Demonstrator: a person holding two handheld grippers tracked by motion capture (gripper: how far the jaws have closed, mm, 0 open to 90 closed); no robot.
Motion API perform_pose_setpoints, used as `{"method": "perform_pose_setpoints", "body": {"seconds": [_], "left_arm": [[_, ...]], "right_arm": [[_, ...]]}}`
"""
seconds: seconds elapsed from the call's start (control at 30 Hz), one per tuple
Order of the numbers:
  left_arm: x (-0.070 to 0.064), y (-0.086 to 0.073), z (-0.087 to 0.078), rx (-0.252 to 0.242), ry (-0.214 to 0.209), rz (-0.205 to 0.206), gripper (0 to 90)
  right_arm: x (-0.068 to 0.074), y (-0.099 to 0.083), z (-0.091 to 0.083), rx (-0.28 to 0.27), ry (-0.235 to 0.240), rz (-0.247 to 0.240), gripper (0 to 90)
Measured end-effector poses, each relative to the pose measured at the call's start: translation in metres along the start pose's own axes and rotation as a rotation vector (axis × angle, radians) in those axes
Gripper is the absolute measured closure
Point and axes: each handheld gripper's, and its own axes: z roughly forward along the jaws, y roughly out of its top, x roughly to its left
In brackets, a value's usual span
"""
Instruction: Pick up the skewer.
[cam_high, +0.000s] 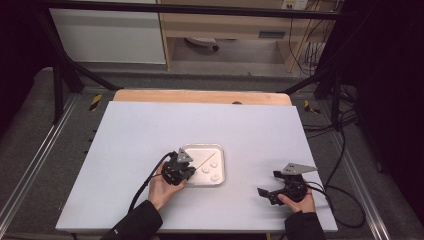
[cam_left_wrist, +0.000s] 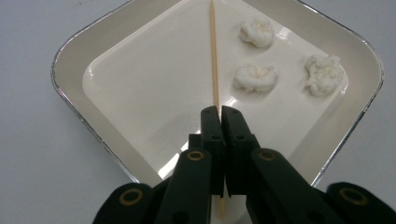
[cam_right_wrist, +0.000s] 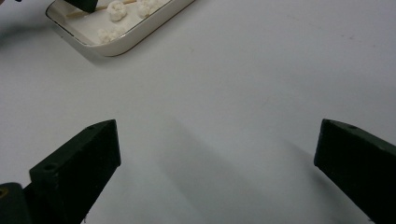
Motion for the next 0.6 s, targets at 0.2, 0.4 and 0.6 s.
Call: {"method": "perform_pose_setpoints", "body": {"seconds": [0.2,0.4,0.6], "left_arm": [[0.0009,-0.0018,-0.0001,-0.014,-0.009,-0.004,88.6],[0.0007,-0.0019,-0.0018,-0.02,-0.016,0.002,88.7],[0.0026,-0.0013,-0.0058,-0.04,-0.019,-0.001,88.7]], "right_arm": [[0.0,-0.0001,0.0007,0.001,-0.001,-0.001,1.0],[0.0,-0.0002,0.0008,0.002,0.0,-0.001,1.0],[0.0004,-0.0003,0.0013,0.005,0.003,0.002,1.0]]}}
